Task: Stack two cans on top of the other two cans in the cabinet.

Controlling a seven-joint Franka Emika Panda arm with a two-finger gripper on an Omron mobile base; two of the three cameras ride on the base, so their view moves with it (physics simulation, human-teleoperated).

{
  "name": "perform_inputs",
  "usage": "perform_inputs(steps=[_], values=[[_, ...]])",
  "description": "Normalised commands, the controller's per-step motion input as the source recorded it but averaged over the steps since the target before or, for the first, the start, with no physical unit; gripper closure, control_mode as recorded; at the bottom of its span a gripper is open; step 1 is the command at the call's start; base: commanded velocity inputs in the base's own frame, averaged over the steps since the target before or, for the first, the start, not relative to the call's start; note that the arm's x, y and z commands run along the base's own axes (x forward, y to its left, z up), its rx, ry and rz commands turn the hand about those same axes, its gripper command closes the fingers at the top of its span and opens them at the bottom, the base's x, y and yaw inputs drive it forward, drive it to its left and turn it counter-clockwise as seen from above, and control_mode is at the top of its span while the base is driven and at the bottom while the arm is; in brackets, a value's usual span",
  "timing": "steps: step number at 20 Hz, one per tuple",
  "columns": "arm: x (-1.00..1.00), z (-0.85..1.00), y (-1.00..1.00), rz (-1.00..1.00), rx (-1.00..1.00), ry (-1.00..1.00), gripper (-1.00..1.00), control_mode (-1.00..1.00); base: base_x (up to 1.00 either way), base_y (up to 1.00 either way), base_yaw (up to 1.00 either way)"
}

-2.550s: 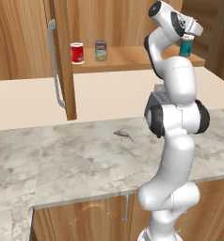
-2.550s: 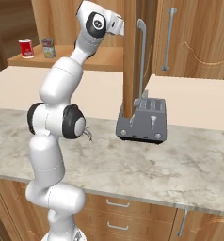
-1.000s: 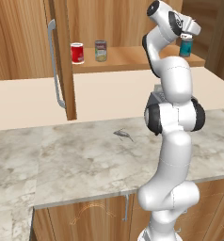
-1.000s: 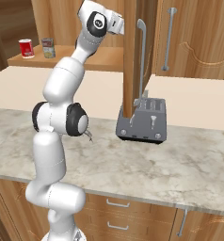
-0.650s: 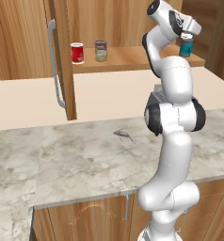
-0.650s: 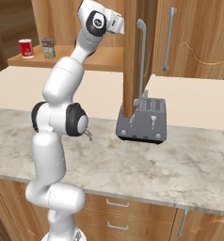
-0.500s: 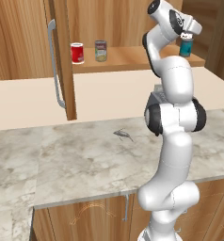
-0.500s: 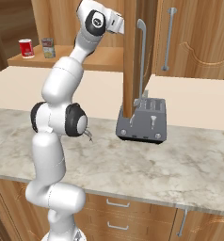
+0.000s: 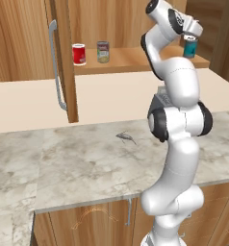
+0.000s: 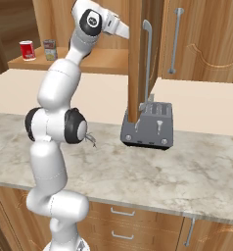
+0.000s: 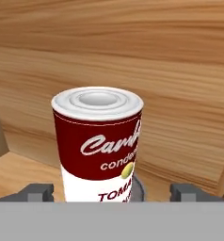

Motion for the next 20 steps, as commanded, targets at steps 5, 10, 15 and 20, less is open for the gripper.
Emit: perform_inputs(steps=[5, 10, 15, 20], values=[[0.02, -0.07, 0.31, 0.00, 0.00, 0.00, -1.00, -1.00, 0.00, 0.00, 0.00], [-0.24, -0.08, 0.44, 0.08, 0.00, 0.00, -1.00, -1.00, 0.00, 0.00, 0.00], [-0.40, -0.13, 0.41, 0.58, 0.02, 0.00, -1.00, -1.00, 0.00, 0.00, 0.00], [-0.39, -0.24, 0.34, 0.65, 0.12, 0.00, -1.00, -1.00, 0.00, 0.00, 0.00]])
